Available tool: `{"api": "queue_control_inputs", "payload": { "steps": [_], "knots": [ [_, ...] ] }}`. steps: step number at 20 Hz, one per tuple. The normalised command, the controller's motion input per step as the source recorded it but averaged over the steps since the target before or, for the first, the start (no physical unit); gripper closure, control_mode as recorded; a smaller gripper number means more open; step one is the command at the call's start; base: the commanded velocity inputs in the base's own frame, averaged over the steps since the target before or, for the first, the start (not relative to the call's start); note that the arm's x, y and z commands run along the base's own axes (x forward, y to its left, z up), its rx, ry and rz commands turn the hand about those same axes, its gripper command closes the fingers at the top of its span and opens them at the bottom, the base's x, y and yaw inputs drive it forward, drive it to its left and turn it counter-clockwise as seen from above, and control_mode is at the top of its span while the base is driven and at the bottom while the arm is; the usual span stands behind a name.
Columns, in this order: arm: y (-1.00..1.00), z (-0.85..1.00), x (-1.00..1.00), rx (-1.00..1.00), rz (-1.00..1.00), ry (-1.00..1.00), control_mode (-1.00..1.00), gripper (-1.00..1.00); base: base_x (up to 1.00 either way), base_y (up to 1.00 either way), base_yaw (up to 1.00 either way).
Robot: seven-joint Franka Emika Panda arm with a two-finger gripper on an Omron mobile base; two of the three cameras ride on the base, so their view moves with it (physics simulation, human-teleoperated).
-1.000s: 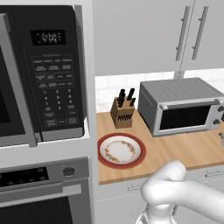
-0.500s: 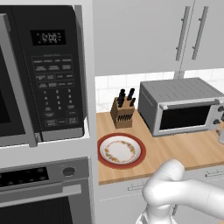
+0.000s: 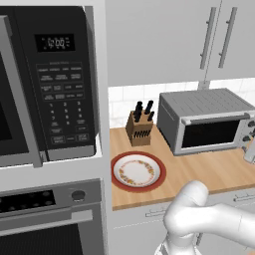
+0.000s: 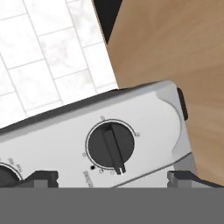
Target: Pick up the kebab skewer and baguette bread, and place them inside the toaster oven. Close the toaster oven door and start by setting the timer.
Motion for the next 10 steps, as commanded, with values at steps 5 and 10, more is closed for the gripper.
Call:
{"api": "queue_control_inputs", "payload": {
  "steps": [5,10],
  "knots": [
    [-0.14,-0.04,0.25,0.00,-0.04,0.00,-1.00,-1.00,0.00,0.00,0.00],
    [-0.23,-0.10,0.15,0.00,-0.05,0.00,-1.00,-1.00,0.00,0.00,0.00]
  ]
}}
